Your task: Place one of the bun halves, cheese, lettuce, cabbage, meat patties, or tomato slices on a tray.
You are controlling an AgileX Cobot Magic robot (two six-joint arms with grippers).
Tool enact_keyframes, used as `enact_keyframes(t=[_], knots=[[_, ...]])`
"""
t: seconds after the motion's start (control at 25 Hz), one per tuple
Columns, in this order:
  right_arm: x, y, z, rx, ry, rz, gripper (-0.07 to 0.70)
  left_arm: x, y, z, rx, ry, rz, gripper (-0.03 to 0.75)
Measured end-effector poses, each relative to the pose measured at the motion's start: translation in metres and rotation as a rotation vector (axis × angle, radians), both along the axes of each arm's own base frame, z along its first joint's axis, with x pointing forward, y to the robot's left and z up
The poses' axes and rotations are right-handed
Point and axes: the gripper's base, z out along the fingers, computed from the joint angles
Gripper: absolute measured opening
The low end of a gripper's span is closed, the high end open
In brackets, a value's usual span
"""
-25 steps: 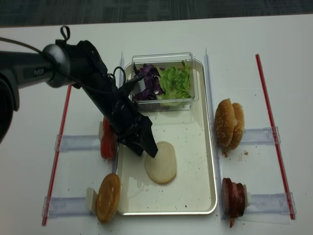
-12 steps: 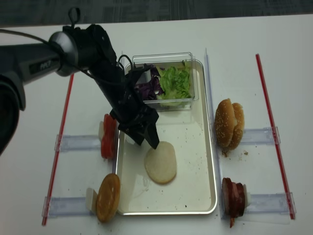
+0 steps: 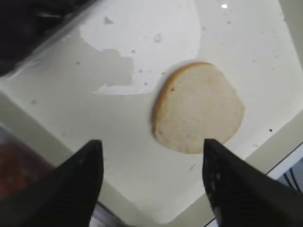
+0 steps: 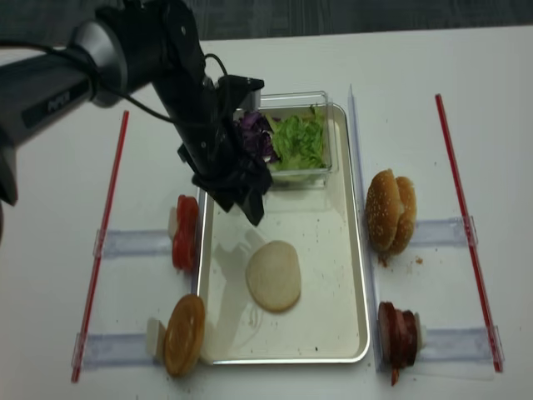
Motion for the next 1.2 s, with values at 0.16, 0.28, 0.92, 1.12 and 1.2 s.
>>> enact_keyframes(t=[0.16,0.28,0.92,1.12,1.2], knots=[[0.000,0.000,0.000,0.000,0.000,0.000,0.552,-0.001,0.010,0.016,0.080,-0.064,0.037,0.419],[0.000,0.000,0.000,0.000,0.000,0.000,0.552,-0.003,0.018,0.025,0.137,-0.108,0.065,0.419],[0.000,0.000,0.000,0.000,0.000,0.000,0.552,-0.004,0.024,0.033,0.184,-0.148,0.079,0.419],[0.000,0.000,0.000,0.000,0.000,0.000,0.552,0.003,0.040,0.033,0.218,-0.162,0.100,0.419],[0.000,0.000,0.000,0.000,0.000,0.000,0.552,0.007,0.050,0.033,0.227,-0.162,0.124,0.419]])
